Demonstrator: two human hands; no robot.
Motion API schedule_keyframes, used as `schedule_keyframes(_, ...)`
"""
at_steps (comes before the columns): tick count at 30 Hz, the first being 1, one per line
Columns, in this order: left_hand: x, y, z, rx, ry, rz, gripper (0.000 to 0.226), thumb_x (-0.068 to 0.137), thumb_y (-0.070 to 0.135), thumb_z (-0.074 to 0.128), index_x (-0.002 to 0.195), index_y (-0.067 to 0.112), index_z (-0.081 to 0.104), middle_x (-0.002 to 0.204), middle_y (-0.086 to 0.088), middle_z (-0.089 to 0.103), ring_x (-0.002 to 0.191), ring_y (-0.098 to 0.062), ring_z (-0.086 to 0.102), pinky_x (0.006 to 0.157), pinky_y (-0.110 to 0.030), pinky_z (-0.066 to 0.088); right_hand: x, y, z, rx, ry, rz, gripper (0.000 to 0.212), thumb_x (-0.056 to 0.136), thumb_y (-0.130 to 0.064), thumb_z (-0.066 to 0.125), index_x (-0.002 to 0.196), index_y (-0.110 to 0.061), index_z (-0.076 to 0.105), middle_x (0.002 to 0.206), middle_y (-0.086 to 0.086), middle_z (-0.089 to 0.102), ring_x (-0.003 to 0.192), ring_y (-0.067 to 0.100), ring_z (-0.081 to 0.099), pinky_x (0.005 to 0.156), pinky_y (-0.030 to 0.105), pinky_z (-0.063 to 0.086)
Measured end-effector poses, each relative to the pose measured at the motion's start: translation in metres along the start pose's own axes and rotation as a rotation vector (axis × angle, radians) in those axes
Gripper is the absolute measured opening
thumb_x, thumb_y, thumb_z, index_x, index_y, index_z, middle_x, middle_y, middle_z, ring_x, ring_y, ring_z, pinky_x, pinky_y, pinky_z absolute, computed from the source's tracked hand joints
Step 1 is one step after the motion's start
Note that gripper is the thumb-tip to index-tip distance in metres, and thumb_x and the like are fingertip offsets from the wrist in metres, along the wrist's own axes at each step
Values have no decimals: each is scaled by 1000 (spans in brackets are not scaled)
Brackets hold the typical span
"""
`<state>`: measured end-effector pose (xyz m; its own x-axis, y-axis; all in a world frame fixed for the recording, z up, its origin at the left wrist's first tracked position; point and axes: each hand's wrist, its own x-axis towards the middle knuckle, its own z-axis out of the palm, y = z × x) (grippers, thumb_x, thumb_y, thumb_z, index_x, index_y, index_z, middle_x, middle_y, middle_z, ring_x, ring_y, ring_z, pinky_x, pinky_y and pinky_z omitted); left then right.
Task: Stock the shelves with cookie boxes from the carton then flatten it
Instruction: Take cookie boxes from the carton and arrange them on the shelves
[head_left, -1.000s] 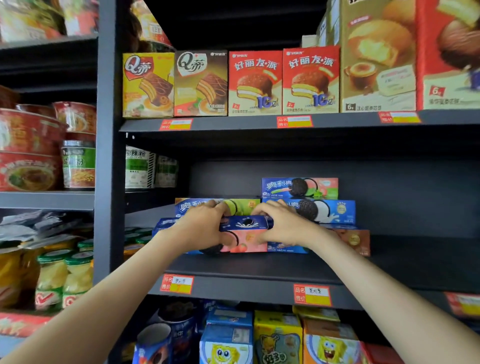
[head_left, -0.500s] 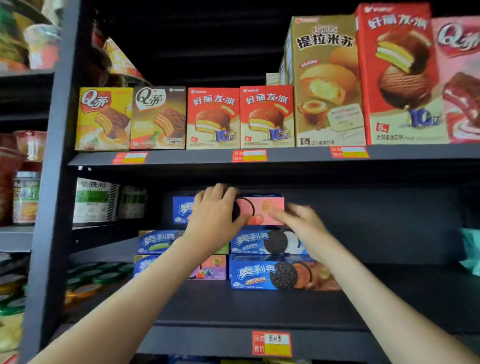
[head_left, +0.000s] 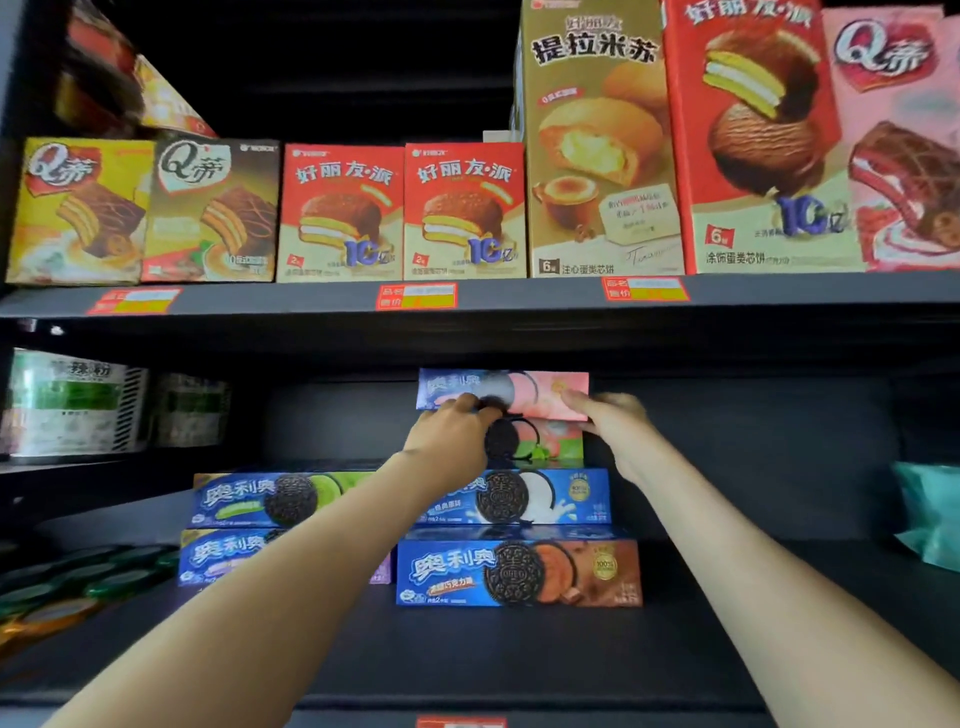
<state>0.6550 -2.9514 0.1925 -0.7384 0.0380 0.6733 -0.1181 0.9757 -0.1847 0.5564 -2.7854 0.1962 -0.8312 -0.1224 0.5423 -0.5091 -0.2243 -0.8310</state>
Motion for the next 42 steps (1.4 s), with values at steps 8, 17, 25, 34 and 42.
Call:
schedule_keyframes(8, 30, -3, 17, -43, -126, -16, 53, 95, 19, 39, 146, 30, 31, 155, -3, 18, 136, -27, 33, 113, -41, 27, 38, 25, -2, -375, 228, -51, 31, 90, -19, 62, 118, -6, 61, 118, 12, 63, 100, 27, 61, 77, 31, 49)
schedule_keyframes(17, 38, -7, 18, -77, -93, -113, 44, 93, 11, 42, 136, 21, 46, 139, -11, 37, 114, -32, 51, 93, -36, 45, 27, 24, -2, -295, 1, 10, 37, 96, -1, 38, 105, -26, 63, 86, -6, 65, 68, 4, 57, 56, 19, 48)
schedule_keyframes(25, 39, -5, 20, -58, -154, -119, 45, 95, 23, 39, 140, 19, 40, 144, -6, 29, 124, -34, 47, 99, -44, 43, 19, 19, -2, -272, -64, 62, 37, 97, -1, 37, 111, -22, 64, 97, -2, 69, 71, 5, 58, 53, 20, 44)
schedule_keyframes(34, 28, -6, 16, -133, -135, -153, 49, 94, 25, 42, 142, 19, 37, 145, -8, 33, 127, -34, 44, 104, -43, 40, 9, 1, -7, -420, -236, 57, 33, 97, -2, 39, 118, -18, 59, 100, 1, 63, 75, 5, 53, 60, 18, 39)
schedule_keyframes(42, 6, -8, 5, -186, -132, -129, 55, 93, 21, 43, 147, 21, 30, 146, -10, 33, 129, -34, 41, 106, -41, 37, -3, -6, -9, -635, -31, 76, 54, 99, -1, 30, 151, -7, 16, 158, 11, 15, 145, 25, 16, 115, 35, 16)
